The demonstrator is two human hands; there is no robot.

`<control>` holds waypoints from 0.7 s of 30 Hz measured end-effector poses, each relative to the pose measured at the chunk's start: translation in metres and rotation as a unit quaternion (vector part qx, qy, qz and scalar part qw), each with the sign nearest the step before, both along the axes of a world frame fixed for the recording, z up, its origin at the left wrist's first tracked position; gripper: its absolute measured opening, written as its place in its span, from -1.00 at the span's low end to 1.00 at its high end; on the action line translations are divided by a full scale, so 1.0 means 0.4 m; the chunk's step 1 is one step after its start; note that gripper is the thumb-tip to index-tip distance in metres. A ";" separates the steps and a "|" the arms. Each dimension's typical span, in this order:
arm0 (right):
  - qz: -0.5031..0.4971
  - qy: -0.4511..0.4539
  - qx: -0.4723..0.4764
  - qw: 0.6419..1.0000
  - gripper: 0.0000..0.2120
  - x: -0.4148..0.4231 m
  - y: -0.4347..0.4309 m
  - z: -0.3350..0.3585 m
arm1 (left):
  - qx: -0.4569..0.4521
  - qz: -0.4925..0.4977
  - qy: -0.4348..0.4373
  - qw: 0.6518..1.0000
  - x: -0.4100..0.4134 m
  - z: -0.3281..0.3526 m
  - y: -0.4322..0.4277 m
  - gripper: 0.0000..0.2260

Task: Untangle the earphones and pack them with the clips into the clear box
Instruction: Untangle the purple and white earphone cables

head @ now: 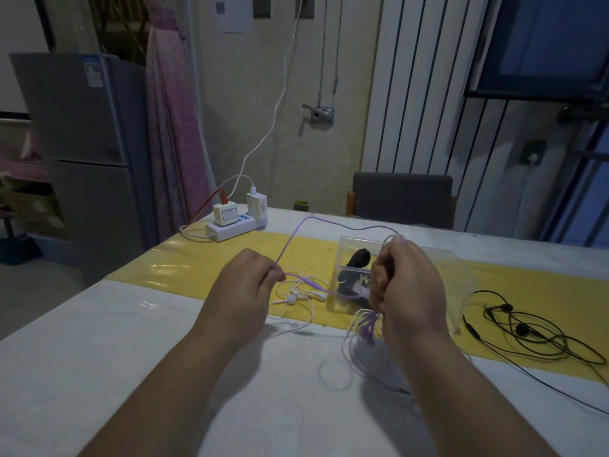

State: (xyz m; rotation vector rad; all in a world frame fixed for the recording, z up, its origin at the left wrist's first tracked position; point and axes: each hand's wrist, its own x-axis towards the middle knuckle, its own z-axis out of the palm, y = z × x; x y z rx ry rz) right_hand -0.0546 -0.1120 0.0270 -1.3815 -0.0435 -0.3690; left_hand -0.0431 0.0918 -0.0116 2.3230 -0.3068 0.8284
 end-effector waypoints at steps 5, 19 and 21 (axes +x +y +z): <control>0.025 -0.002 -0.044 0.999 -0.64 -0.008 0.016 0.001 | 0.078 0.053 -0.026 0.995 -0.002 0.007 0.000 -0.63; 0.067 0.034 -0.148 0.986 -0.71 -0.003 0.031 -0.016 | -0.353 -0.049 0.108 0.928 -0.029 0.036 -0.031 -0.83; 0.099 0.039 -0.168 0.980 -0.81 -0.002 0.036 -0.020 | -0.389 -0.072 0.091 0.914 -0.034 0.044 -0.032 -0.83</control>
